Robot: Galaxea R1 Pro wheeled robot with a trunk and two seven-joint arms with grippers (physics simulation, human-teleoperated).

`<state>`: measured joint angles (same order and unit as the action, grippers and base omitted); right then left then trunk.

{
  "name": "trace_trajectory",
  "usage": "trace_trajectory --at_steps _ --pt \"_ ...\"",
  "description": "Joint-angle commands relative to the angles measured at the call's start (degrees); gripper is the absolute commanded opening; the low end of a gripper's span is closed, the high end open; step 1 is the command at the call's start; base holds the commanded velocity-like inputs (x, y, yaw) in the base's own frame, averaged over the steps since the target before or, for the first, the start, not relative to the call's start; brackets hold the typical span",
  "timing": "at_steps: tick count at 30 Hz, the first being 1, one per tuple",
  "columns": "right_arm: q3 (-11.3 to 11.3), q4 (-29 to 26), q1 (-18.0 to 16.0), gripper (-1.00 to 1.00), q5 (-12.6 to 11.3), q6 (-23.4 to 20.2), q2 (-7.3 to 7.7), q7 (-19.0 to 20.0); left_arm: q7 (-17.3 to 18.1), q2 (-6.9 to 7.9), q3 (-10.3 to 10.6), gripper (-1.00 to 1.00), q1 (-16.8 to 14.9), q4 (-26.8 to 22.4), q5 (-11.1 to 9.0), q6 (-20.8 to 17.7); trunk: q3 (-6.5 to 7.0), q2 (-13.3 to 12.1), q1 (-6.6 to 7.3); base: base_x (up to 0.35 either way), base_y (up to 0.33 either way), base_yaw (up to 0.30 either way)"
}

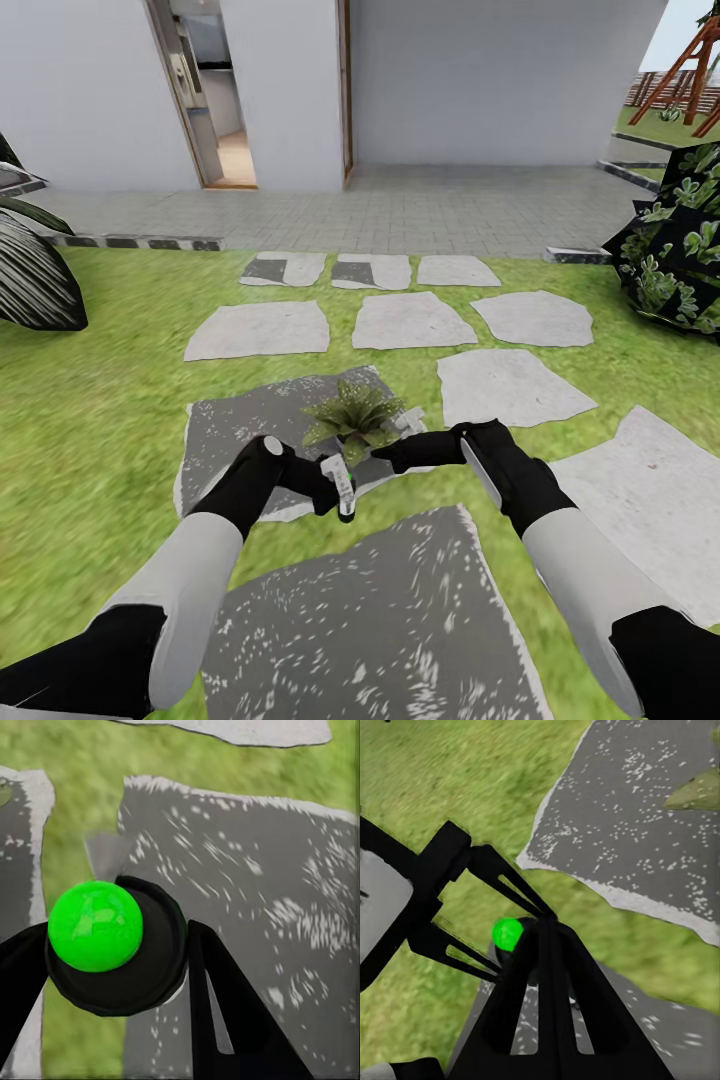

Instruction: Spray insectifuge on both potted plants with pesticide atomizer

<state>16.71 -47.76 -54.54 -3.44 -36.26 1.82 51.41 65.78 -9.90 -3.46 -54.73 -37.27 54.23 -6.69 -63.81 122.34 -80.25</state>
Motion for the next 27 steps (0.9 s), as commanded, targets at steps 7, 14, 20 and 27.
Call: trace_trajectory --at_steps 7,14,20,27 --pt "0.2 -0.1 0.0 -1.00 -0.4 -0.4 0.03 -0.1 0.2 -0.10 2.1 -1.00 0.0 -1.3 -3.3 -2.2 -0.05 0.0 0.01 0.000 0.000 0.000" --pt "0.2 -0.1 0.0 -1.00 -0.4 -0.4 -0.01 -0.1 0.1 -0.10 2.1 -1.00 0.0 -3.3 -3.9 -4.1 -0.05 0.0 0.01 0.000 0.000 0.000" --pt "0.2 -0.1 0.0 -1.00 -0.4 -0.4 -1.22 -0.1 0.0 -0.10 2.2 -1.00 0.0 -3.8 -4.0 -4.8 -0.05 0.0 0.01 0.000 0.000 0.000" --pt "0.2 -0.1 0.0 -1.00 -0.4 -0.4 -1.25 -0.1 0.1 -0.10 2.2 -1.00 0.0 -3.8 -4.1 -4.8 -0.05 0.0 0.01 0.000 0.000 0.000"
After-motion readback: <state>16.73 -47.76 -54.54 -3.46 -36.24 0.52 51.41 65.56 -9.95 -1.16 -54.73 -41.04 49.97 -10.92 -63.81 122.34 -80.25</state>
